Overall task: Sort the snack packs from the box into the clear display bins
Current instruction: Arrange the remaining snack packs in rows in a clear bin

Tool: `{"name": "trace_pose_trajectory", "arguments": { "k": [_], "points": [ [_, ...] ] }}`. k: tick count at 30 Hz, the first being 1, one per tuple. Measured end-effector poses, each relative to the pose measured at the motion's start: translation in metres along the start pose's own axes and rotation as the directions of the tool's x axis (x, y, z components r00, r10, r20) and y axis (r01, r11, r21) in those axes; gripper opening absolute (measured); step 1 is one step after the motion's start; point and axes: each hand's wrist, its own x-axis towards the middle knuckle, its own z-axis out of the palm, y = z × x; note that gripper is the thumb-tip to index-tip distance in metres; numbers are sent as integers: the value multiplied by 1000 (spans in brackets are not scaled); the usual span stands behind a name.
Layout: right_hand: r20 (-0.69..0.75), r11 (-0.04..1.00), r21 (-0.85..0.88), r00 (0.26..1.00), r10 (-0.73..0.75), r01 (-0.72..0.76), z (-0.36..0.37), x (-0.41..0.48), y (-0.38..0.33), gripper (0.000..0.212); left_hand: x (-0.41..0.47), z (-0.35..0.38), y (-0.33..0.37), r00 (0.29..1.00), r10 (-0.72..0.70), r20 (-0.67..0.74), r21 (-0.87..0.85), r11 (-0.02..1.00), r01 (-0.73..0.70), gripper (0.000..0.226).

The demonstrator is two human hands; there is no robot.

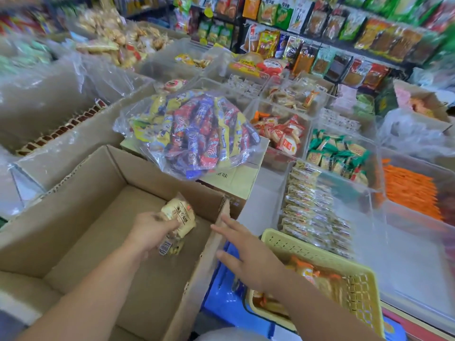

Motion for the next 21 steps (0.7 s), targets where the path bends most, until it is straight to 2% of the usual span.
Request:
{"name": "trace_pose_trajectory", "arguments": {
  "k": [5,8,12,16,17,19,21],
  "points": [
    [-122,992,93,990,-77,89,-38,-40,24,58,-85,-10,37,974,226,-24,-148,963,-227,21],
    [-191,982,123,975,-116,141,-63,-74,45,62,-144,23,58,951,285,121,-232,939,-252,21],
    [-279,970,99,942,-189,224,-97,-124,83,70,-199,101,69,929,242,280,-265,949,-168,20],
    [-307,967,14,922,-237,253,-123,-167,124,82,-219,173,61,910,123,396,-264,964,-16,9],
    [-306,965,-1,919,-250,262,-128,-175,133,84,-222,186,59,905,90,416,-241,970,15,20],
    [-309,955,-29,906,-289,294,-137,-187,148,89,-225,208,57,878,18,478,-193,977,85,58],
    [-311,942,-55,891,-331,331,-142,-195,157,87,-230,225,59,850,-13,526,-141,985,102,57]
  ]
}}
